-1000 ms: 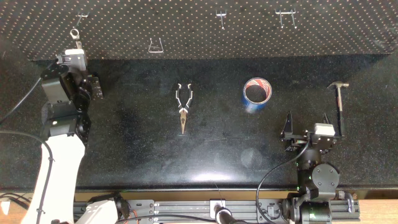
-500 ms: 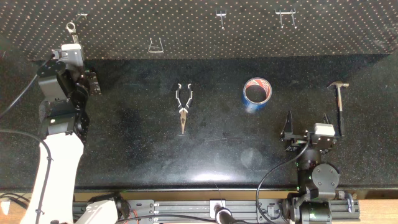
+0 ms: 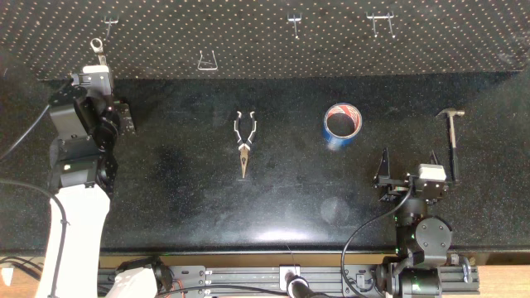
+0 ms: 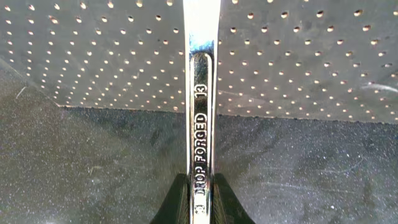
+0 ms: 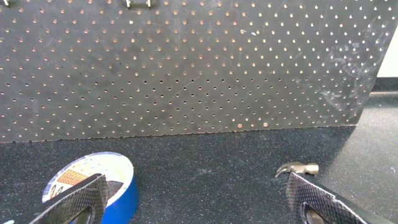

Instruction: Place Tools Onto Pegboard

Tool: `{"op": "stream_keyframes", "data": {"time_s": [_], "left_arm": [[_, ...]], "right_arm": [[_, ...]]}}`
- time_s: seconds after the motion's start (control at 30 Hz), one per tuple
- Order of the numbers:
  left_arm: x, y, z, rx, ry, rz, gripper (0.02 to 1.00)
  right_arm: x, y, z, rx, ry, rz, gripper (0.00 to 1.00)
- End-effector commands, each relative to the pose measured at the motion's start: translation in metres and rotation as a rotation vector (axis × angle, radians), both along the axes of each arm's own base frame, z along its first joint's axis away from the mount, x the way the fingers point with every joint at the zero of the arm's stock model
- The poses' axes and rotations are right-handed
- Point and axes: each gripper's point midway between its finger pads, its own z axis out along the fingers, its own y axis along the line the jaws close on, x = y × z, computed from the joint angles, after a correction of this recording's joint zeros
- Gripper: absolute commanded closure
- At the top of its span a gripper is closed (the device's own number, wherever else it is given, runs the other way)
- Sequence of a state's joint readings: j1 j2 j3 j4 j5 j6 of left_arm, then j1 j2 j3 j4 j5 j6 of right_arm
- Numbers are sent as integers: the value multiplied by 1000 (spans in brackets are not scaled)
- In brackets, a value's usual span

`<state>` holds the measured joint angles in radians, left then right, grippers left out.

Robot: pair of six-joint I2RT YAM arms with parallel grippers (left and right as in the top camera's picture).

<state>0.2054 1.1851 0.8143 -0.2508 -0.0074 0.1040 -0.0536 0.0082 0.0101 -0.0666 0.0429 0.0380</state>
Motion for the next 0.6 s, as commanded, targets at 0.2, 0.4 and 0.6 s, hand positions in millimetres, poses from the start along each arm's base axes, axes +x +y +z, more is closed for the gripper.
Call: {"op": "stream_keyframes", "data": {"time_s": [0.2, 0.4, 0.6], "left_arm": [[-4, -13, 33, 23, -65, -34, 991], [-6, -19, 32, 25, -53, -47, 991], [-5, -9, 36, 45, -69, 11, 989]], "right_arm": [[0, 0, -2, -16, 3, 6, 62], [0, 0, -2, -16, 3, 6, 62], [0, 0, -2, -16, 3, 6, 64]]}}
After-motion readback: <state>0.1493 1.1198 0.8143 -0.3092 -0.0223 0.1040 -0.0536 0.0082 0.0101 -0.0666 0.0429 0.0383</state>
